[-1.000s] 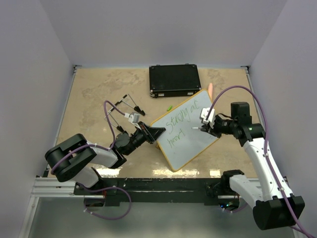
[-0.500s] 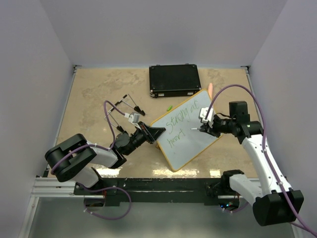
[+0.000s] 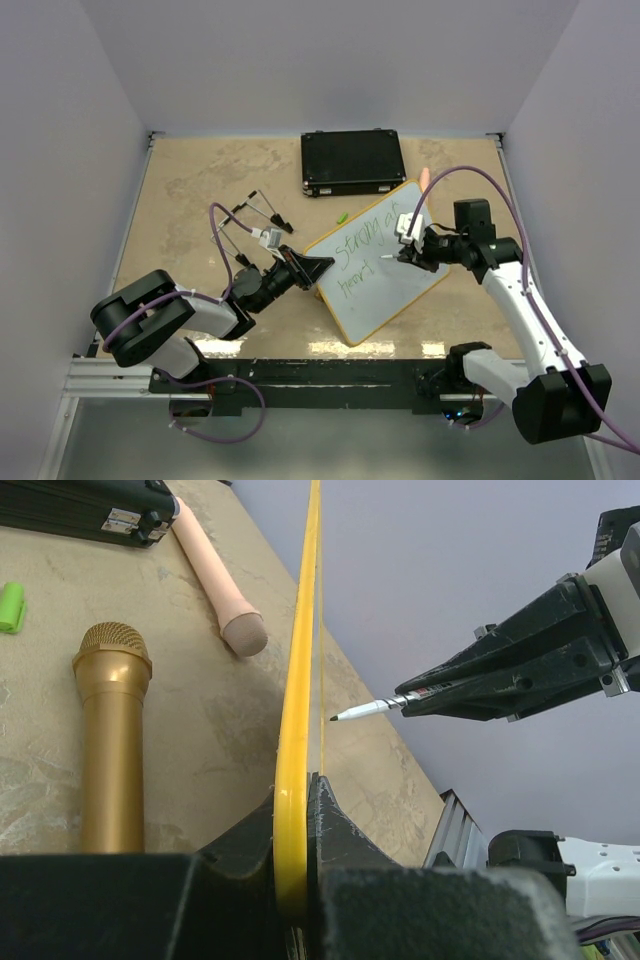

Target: Write a sentence on the whiteboard

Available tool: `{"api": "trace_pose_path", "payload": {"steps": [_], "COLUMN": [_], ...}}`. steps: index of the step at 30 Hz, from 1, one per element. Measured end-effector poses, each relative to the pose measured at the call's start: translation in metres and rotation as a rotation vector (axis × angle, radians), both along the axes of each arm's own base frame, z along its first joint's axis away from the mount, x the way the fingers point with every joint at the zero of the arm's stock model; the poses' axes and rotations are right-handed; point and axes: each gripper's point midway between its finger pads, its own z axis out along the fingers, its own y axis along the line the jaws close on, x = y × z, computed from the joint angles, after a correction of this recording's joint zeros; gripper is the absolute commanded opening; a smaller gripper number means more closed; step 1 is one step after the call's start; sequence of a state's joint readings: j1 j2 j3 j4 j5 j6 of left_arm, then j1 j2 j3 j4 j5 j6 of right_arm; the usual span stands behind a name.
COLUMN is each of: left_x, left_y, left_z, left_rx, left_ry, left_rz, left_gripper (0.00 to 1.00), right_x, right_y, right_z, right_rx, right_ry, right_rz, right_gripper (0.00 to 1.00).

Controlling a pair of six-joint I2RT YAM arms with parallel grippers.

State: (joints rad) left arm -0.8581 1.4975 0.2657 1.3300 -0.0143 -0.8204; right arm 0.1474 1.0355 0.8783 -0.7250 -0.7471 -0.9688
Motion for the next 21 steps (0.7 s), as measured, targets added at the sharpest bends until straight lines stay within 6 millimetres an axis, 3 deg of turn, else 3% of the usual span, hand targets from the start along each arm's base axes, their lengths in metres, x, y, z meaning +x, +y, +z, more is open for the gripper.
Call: {"api": "trace_pose_path", "payload": {"steps": [5, 21], "left_x": [0.0000, 0.0000], "left_y": [0.0000, 0.0000], "left_z": [0.0000, 0.0000], "left_rx": [0.000, 0.000], "left_ry": [0.000, 0.000], "left_rz": [0.000, 0.000], "left_gripper": [0.00, 0.00], "right_x": [0.0012, -0.0013], "right_y": [0.0086, 0.0023], "right_z": [0.0010, 0.0005], "right_rx": [0.004, -0.025], "right_ry": [-0.008, -0.026], "right_rz": [0.015, -0.015], "right_gripper": [0.00, 0.00]}}
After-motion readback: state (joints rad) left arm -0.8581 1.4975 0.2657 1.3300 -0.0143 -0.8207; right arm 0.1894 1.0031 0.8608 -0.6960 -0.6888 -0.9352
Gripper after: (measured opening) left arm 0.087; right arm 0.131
